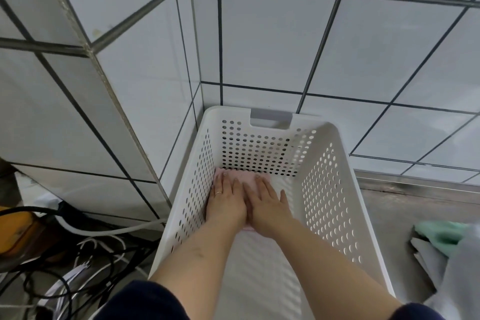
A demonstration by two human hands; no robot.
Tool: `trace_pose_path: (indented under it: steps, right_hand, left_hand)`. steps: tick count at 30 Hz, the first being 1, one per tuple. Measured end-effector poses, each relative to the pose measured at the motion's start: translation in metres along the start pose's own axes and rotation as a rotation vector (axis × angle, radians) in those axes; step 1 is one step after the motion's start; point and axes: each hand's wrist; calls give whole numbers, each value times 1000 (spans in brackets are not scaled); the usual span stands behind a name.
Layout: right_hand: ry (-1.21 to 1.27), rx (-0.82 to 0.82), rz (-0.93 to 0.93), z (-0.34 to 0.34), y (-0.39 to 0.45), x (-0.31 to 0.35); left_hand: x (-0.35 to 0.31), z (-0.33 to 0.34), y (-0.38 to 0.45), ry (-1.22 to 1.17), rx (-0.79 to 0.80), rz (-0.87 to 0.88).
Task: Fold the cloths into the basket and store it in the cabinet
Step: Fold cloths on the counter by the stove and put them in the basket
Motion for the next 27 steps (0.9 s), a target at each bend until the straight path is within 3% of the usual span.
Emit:
trace_pose_path:
  steps: [8, 15, 19, 24, 27]
  right_hand:
    - [143, 13, 160, 4, 4, -7]
    - [156, 51, 176, 1, 6, -9]
    - [158, -107, 181, -15, 8, -8]
    - [358, -295, 275, -43, -4, -7]
    - [503, -363, 306, -69, -20, -4]
  left_hand:
    - [1, 13, 11, -137, -61, -51]
    - [2, 10, 14, -150, -35, -43]
    - [2, -3, 18, -194, -7, -38]
    - [-6, -32, 15, -212, 18, 14]
    - [-14, -59, 3, -444, -40, 6]
Point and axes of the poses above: each hand's wrist, its own y-axis towards the middle knuckle, its own z-axis out of the palm, x = y × z, and after that the axes turned 12 degrees about -x, right-handed
